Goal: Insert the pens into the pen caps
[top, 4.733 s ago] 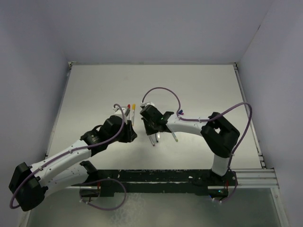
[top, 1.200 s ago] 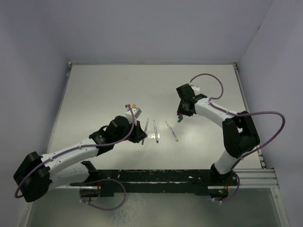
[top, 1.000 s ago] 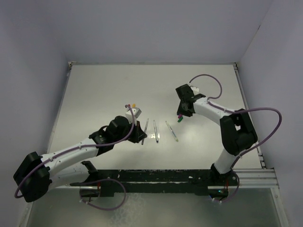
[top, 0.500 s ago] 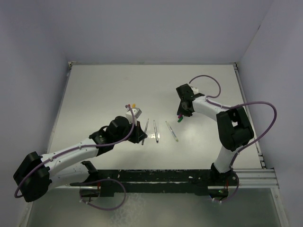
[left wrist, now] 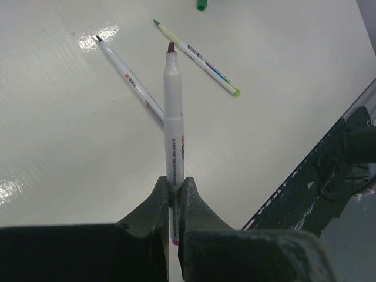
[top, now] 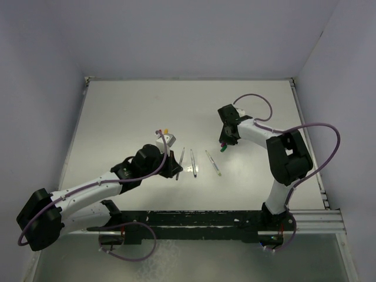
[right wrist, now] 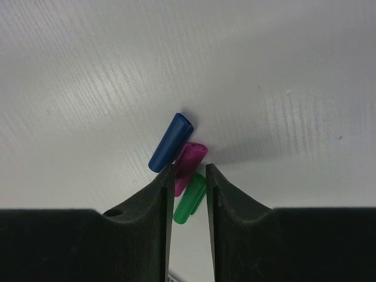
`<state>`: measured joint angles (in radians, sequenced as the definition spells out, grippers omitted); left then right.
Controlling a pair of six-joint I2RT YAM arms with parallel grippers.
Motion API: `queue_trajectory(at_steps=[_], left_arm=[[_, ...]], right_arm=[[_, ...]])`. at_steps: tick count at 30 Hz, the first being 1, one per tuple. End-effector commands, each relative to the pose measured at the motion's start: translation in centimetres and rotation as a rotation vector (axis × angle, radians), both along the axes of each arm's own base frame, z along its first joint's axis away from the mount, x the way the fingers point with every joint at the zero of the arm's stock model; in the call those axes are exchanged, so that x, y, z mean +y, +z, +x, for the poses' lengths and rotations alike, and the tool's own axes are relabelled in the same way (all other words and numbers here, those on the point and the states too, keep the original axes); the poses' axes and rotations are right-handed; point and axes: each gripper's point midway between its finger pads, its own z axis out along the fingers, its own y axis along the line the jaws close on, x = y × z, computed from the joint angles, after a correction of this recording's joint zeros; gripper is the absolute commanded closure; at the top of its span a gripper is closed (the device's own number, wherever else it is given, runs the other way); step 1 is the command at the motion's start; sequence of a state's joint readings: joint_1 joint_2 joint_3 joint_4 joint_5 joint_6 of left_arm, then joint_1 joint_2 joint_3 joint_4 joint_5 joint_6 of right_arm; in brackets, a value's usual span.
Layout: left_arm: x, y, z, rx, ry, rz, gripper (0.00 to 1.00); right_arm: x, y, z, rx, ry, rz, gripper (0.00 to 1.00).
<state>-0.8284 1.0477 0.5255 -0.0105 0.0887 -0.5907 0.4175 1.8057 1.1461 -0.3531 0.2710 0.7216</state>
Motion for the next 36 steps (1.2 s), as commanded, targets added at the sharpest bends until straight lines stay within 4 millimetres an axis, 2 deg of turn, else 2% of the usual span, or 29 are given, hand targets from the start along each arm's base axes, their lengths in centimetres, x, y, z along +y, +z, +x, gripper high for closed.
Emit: queue_trajectory(at_steps=[1, 19, 25, 36], left_arm=[[-0.6, 1.8, 0.4, -0.042, 0.002, -0.044, 1.00], [-0.9, 2.1, 0.6, -0.043, 0.007, -0.050, 1.00], [-0.9, 2.2, 0.8, -0.044, 0.014, -0.051, 1.00], [-1.0, 2.0, 1.0, -0.042, 0.021, -0.047, 1.00]], right_arm=[[-0.1, 0.6, 1.2, -0.024, -0.002, -0.006, 0.70], [-1.1, -0.8, 1.1, 0.012, -0.006, -0.051, 0.72], [-1.4, -1.5, 0.1, 0.042, -0.013, -0.052, 0.75], [-2.6, -3.5, -2.8, 0.103, -0.025, -0.076, 0.74]])
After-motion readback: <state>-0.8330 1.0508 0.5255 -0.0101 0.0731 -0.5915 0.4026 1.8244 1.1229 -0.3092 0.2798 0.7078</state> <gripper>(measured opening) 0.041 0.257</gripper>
